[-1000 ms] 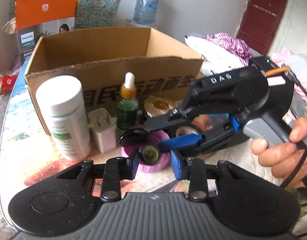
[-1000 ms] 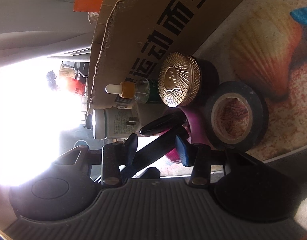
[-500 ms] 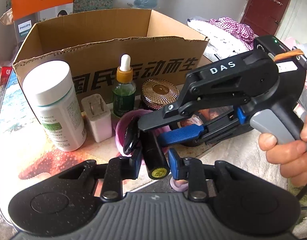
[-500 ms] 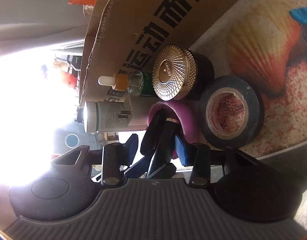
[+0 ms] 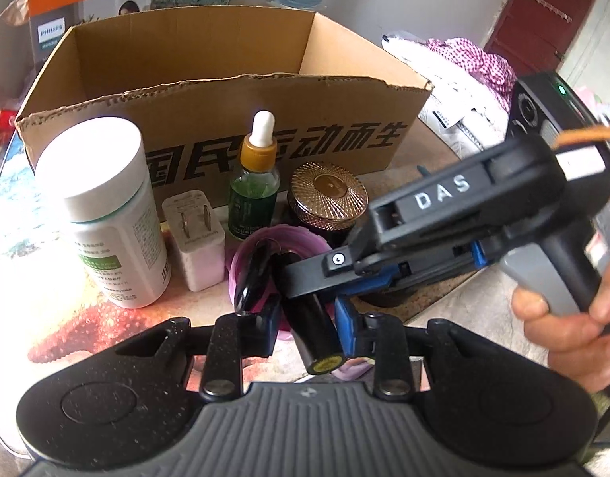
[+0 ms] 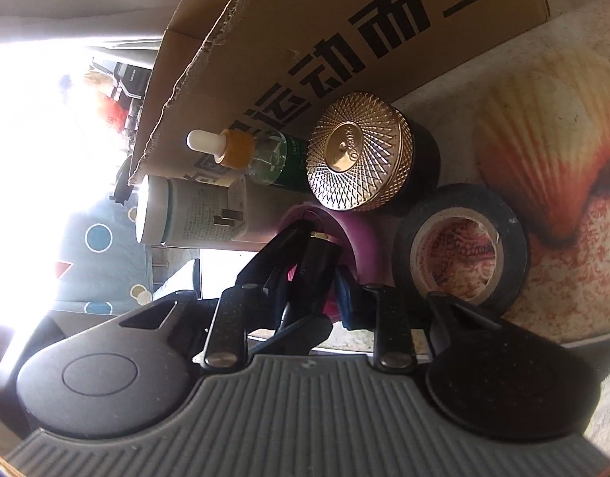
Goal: Organize rigid objects
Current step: 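Lift the black cylinder into the cardboard box and open the right tool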
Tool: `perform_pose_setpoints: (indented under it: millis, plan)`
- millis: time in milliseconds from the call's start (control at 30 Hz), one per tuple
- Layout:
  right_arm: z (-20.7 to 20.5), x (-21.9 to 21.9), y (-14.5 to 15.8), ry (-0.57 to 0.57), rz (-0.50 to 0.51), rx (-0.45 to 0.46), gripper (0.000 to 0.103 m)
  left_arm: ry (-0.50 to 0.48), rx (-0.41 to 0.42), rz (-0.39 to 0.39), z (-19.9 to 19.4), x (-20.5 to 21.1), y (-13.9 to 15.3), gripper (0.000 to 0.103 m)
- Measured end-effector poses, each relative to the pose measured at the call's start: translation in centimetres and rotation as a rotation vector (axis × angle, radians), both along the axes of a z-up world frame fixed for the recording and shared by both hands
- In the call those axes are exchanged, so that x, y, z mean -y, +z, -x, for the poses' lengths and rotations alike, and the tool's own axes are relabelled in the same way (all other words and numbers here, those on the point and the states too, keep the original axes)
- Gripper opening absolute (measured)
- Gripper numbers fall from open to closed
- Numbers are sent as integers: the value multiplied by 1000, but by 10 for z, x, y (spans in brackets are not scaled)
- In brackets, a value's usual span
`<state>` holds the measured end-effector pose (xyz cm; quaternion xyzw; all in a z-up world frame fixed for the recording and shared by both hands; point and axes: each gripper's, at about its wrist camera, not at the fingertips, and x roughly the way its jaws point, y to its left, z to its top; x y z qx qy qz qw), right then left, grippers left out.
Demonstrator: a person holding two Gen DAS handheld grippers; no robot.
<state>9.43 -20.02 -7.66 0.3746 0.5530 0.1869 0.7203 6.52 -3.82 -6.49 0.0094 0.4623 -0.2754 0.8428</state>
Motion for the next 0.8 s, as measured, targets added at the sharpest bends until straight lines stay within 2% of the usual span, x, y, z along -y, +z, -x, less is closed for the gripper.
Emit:
perform_pose_setpoints:
  millis: [233, 433, 633, 800]
  plan:
    - [15, 12, 11, -33, -25, 73, 21, 4, 23, 25, 6, -1, 13, 30]
    - [23, 10, 44, -32, 6, 194, 21, 19, 105, 42, 14, -1, 40, 30]
    - [10, 4, 107, 0, 11, 364, 21, 35, 233, 79, 5, -12, 95, 30]
    - [-35, -4, 154, 62, 3, 467, 21, 86, 289, 93, -31, -21, 135, 33]
